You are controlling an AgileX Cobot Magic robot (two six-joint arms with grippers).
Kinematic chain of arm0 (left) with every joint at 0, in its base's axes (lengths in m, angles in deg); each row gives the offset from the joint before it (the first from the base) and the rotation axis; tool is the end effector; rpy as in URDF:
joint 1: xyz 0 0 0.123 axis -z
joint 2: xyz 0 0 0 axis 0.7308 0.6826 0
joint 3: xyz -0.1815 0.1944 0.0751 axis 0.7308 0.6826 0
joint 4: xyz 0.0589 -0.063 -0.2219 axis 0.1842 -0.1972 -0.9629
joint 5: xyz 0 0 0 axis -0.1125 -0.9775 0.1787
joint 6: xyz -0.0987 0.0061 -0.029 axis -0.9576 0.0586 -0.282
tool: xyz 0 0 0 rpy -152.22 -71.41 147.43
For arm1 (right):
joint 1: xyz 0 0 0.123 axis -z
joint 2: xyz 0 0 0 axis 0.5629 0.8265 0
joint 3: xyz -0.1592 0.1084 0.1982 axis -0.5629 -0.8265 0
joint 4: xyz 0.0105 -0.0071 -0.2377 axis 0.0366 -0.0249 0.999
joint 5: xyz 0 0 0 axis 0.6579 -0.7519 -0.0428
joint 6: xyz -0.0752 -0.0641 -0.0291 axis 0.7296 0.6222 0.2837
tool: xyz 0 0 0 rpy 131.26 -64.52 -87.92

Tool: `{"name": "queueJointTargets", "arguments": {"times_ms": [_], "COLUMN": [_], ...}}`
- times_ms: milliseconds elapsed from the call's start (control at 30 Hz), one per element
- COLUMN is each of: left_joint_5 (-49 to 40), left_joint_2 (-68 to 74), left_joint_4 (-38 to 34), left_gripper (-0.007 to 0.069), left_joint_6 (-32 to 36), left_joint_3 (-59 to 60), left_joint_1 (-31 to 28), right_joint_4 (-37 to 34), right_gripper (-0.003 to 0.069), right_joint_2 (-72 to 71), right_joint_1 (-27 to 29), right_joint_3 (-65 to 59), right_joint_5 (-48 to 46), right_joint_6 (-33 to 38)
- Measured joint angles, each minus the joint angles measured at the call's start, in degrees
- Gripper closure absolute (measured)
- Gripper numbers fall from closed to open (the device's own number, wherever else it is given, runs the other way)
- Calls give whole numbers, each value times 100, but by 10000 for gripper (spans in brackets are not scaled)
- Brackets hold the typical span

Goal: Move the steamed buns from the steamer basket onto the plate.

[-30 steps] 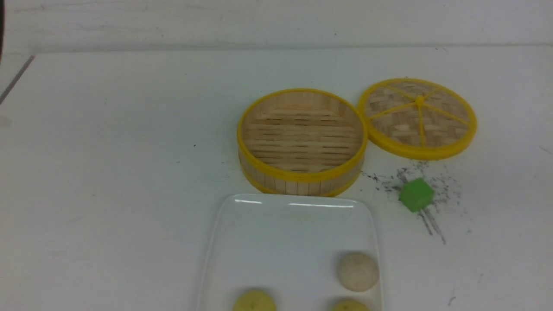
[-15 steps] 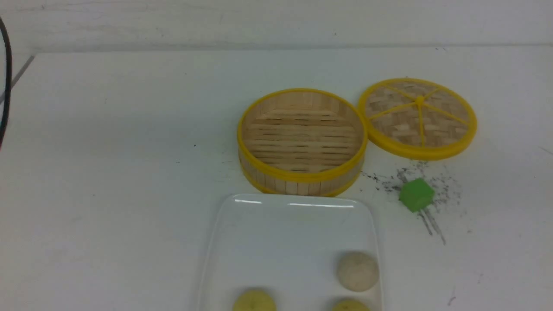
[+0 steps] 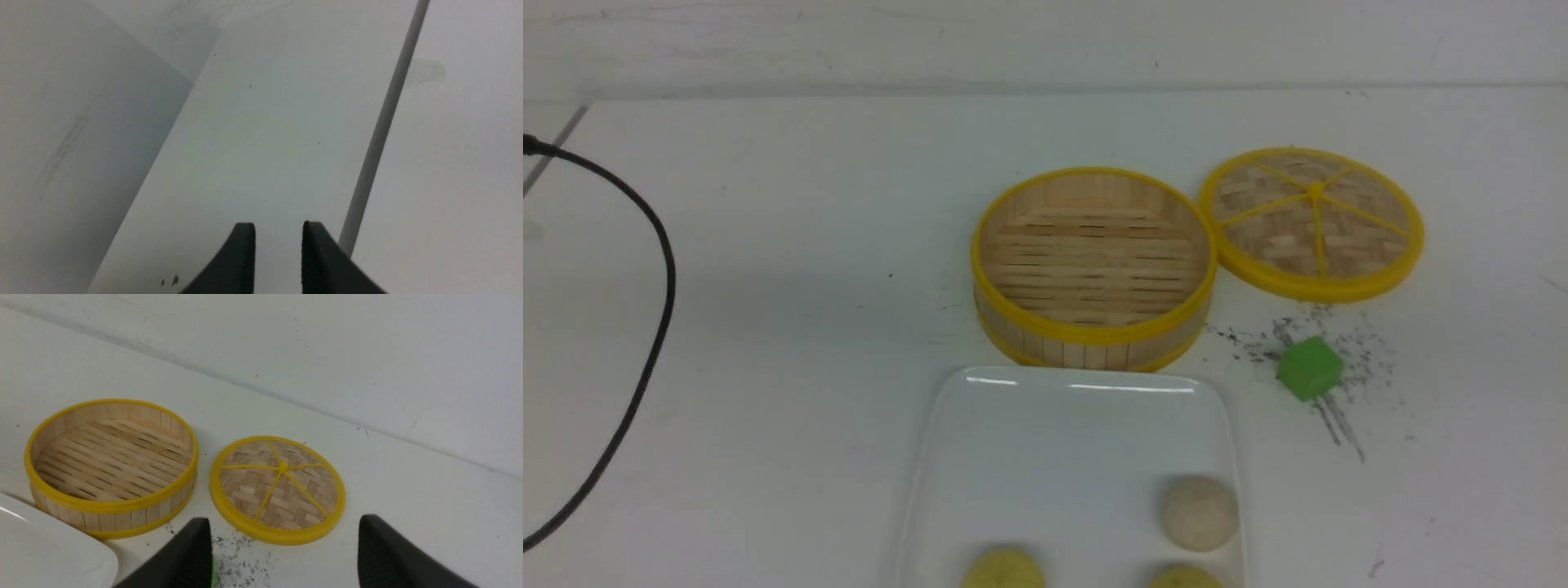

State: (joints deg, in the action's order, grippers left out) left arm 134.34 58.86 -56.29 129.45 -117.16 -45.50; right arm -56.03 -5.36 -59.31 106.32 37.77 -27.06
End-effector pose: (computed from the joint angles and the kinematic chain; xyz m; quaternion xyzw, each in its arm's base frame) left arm 0.2247 0.0716 0.3175 -0.0333 0.7989 0.4424 0.4061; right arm 0.1024 0.0261 0.3767 -0.1550 0.7733 0.0251 0.6143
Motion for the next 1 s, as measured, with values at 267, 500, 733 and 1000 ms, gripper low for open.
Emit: {"name": "queueJointTargets", "arguments": {"times_ms": [267, 500, 733, 1000], "left_joint_5": [-144, -1032, -4052, -8520], "left_joint_2": [0, 0, 147, 535], "left_joint_4": [905, 861, 796, 2680], "left_gripper": [426, 422, 411, 410], "left_joint_6": [-1654, -4417, -7070, -7870], "left_joint_3": [-1225, -2164, -2324, -2324], "left_joint_1": [0, 0, 0, 0], "right_joint_4": [0, 0, 0, 0], "right_gripper": [183, 183, 183, 183], "right_joint_2": [0, 0, 0, 0], "right_joint_1": [0, 0, 0, 0], "right_joint_3": [0, 0, 0, 0], "right_joint_5": [-79, -110, -116, -110], "right_joint_6": [-5, -5, -5, -5]}}
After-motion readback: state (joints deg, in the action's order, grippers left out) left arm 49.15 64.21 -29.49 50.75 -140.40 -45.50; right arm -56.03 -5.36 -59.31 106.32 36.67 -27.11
